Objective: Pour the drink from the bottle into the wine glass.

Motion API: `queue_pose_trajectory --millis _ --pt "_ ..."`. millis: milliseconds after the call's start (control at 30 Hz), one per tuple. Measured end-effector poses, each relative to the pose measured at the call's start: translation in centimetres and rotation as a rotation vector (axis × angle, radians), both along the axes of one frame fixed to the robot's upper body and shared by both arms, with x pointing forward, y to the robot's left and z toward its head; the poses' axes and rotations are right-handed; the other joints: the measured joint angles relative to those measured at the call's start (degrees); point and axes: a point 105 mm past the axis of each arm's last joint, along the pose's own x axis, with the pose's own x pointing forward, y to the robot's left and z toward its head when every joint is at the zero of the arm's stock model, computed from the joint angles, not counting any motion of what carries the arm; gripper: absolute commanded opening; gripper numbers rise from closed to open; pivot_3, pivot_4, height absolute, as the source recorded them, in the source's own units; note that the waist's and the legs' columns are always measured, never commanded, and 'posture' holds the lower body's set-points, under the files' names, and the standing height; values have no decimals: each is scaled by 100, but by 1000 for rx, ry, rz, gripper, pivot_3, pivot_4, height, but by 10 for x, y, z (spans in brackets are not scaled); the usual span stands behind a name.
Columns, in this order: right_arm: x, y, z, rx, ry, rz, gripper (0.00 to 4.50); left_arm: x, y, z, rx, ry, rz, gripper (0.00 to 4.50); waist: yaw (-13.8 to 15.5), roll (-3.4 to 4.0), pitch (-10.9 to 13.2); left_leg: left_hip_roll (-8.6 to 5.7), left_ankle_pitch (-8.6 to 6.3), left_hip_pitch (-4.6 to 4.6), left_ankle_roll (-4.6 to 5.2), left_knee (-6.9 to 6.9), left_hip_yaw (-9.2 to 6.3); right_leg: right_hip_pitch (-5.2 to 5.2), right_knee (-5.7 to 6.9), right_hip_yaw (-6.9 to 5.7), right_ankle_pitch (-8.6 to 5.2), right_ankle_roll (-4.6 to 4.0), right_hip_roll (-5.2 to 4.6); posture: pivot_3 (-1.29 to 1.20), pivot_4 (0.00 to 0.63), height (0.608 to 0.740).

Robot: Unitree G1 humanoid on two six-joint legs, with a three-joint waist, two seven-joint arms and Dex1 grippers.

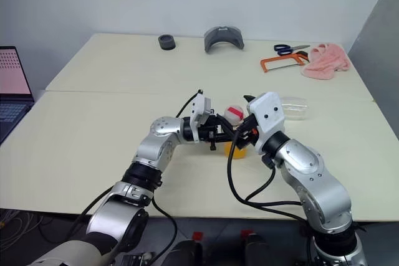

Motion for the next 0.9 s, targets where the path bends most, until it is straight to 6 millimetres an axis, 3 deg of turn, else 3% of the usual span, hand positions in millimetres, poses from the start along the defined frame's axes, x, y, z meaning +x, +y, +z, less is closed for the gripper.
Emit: queue_pose_trajectory --millis 100,200,267,467,667,833,900 --pt "0 3 0 26 7 8 3437 0 0 0 2 -2 1 1713 -1 0 0 0 0 0 0 0 0 0 0 0 0 0 1 0 150 740" --pt "0 5 0 39 13 21 2326 0 1 0 5 -4 4 1713 -1 0 0 0 0 0 0 0 0 0 0 1 0 0 0 0 150 740" --pt "-2 6 0 45 17 37 1855 0 1 0 4 -11 4 1713 0 0 0 1 0 0 0 0 -1 0 0 -1 0 0 0 0 150 740" --pt "-3 4 -2 -19 0 146 1865 -1 3 -1 18 -24 -13 1710 0 0 0 -4 -1 0 1 0 4 0 -1 0 0 0 1 0 150 740" --pt "-2 -4 6 -359 -18 548 1866 -11 3 -3 75 -63 -102 1708 -18 5 7 -3 -2 6 3 1 31 5 -2 -4 0 0 10 0 150 740" --pt "3 -6 12 -373 9 626 1866 -10 3 2 83 -82 -110 1707 -7 3 8 6 -1 -3 3 -2 20 0 -2 -9 0 -3 10 0 150 740" --pt "4 -6 9 -346 11 613 2593 -10 4 0 85 -72 -106 1707 -2 3 8 7 -1 -6 2 2 19 -2 -2 -2 0 -3 -2 0 150 740"
